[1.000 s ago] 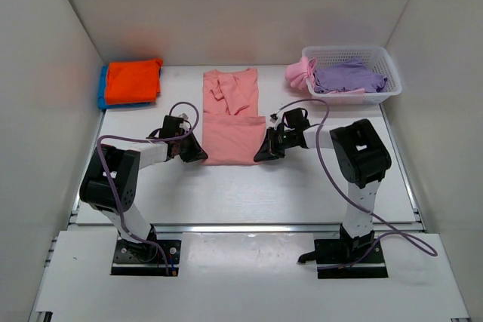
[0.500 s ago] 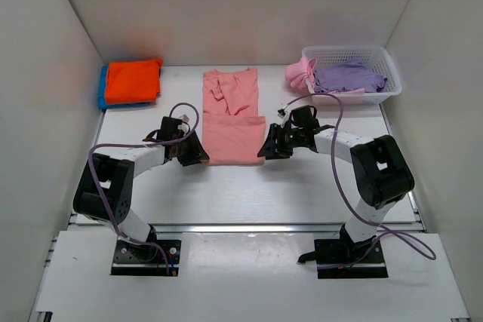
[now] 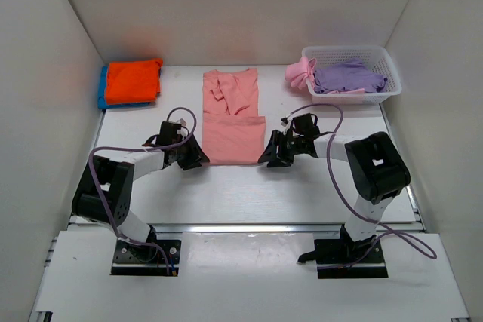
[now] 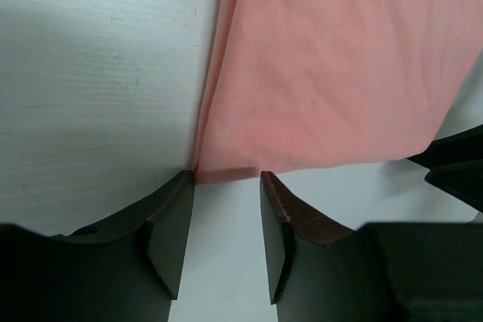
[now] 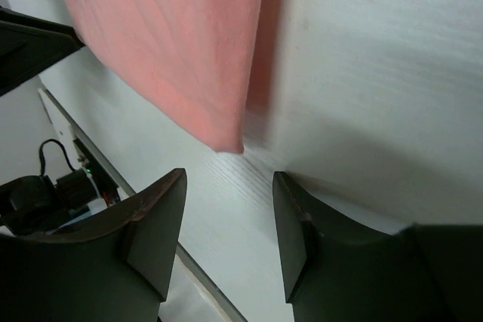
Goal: Fold and stack the t-shirts
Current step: Grab one side of the 2/3 rectangular tshirt with both arms, then fold the long partially folded tshirt into a neat square
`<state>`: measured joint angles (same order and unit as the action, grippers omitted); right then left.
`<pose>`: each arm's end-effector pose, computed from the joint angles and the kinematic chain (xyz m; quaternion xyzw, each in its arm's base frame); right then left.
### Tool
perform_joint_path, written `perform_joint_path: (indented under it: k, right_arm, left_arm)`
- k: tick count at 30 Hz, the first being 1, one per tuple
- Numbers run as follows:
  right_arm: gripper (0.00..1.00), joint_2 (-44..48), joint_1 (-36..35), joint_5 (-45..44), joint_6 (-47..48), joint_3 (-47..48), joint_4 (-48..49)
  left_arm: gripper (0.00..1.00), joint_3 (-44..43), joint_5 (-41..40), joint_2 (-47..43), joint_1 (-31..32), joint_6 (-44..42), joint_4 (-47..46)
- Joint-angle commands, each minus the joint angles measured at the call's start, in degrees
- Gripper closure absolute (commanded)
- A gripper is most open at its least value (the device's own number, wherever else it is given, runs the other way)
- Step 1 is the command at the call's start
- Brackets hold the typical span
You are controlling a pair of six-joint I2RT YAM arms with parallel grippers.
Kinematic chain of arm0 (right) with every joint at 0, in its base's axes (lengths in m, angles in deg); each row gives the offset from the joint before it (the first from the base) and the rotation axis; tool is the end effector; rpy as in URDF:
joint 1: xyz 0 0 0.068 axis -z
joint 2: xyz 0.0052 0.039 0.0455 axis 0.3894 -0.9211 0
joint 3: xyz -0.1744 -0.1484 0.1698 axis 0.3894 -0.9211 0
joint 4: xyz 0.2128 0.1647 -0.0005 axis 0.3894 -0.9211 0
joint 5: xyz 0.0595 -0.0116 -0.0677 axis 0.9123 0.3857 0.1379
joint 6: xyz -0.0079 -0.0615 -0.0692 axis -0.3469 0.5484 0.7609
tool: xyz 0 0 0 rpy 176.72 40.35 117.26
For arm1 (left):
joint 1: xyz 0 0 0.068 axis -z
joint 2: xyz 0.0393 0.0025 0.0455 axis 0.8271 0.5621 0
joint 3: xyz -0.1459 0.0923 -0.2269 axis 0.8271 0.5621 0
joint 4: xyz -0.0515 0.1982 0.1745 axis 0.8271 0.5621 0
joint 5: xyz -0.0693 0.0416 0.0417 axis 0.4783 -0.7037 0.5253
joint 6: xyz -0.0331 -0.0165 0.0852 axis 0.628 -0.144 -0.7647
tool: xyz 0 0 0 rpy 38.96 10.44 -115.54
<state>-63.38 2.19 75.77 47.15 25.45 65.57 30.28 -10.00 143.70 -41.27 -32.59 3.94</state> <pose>0.3204 0.1738 0.1093 0.0144 0.9105 0.3951 0.1214 0.2935 -0.0999 0.1085 -0.1560 0.9355 -0.2474 0.1982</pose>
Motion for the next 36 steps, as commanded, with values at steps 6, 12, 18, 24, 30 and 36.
perform_joint_path:
  k: [6, 12, 18, 24, 30, 36]
  right_arm:
    - [0.57, -7.0, 0.9, 0.8, -3.0, 0.5, 9.2]
    - [1.0, -8.7, -0.4, 0.4, -3.0, 2.2, 7.0]
    - [1.0, -2.5, -3.5, -2.7, 1.5, -1.6, -2.7]
    - [1.0, 7.0, -10.0, -4.6, 0.8, -9.7, -7.1]
    - [1.0, 18.4, -17.9, -5.4, -5.7, -18.2, -7.9]
    - [1.0, 28.4, -18.7, -4.4, -9.4, -23.0, -9.5]
  left_arm:
    - [0.67, -0.8, -3.5, 5.2, 1.5, 3.7, -1.2]
    - [1.0, -0.1, -3.4, 4.6, 1.8, 1.7, 1.6]
    - [1.0, 3.1, -1.5, -1.2, 4.7, -4.0, 12.4]
    - [1.0, 12.8, -0.9, -14.6, 8.2, -3.8, 18.4]
    - [1.0, 16.9, -4.7, -30.0, 11.4, -1.0, 27.4]
    - [1.0, 18.7, -3.8, -39.6, 12.2, 2.7, 32.0]
